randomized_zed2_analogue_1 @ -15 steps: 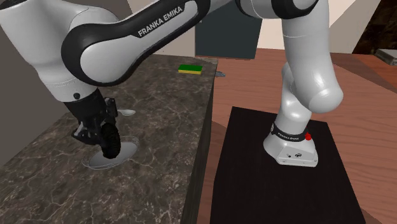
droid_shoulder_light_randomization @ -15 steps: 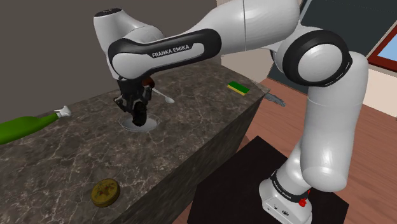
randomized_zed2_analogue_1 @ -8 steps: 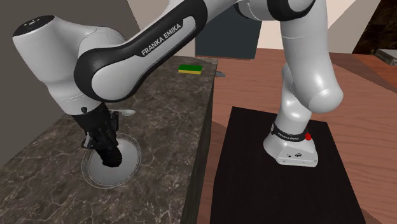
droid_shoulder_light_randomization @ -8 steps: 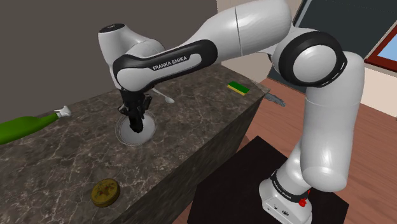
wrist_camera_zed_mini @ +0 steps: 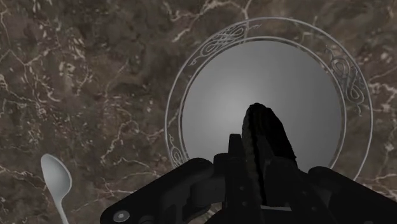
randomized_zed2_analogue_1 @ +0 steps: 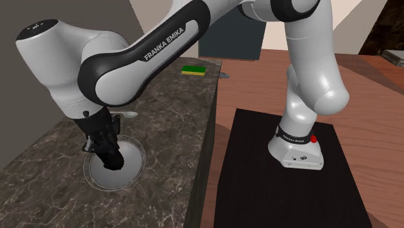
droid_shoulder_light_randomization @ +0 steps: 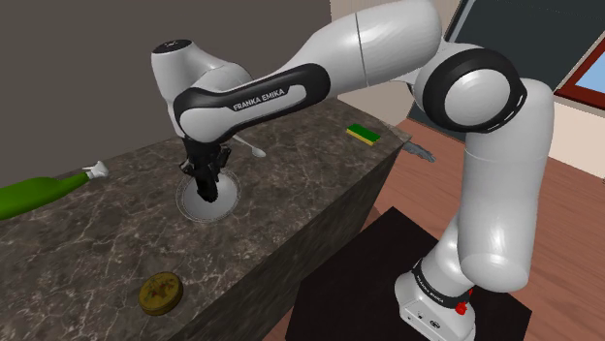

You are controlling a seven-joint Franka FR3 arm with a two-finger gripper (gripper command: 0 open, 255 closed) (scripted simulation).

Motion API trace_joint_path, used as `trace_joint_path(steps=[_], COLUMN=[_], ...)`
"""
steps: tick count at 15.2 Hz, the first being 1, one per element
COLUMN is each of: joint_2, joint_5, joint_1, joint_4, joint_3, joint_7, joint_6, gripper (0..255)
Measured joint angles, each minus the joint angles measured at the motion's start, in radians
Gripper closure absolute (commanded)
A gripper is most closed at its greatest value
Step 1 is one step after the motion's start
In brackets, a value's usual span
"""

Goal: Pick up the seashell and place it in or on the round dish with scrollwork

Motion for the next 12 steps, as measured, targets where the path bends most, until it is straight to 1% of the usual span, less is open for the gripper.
trace_joint_path(steps=[1, 7, 12], joint_2=[0.0, 0.007, -0.009], joint_5=[0.0, 0.002, 0.014], joint_1=[-0.001, 0.001, 0.011], joint_4=[-0.002, -0.007, 0.081], joint_3=[0.0, 0.001, 0.009], joint_7=[-0.001, -0.001, -0.01], joint_6=[0.001, -0.005, -0.107], gripper=[0, 0, 0])
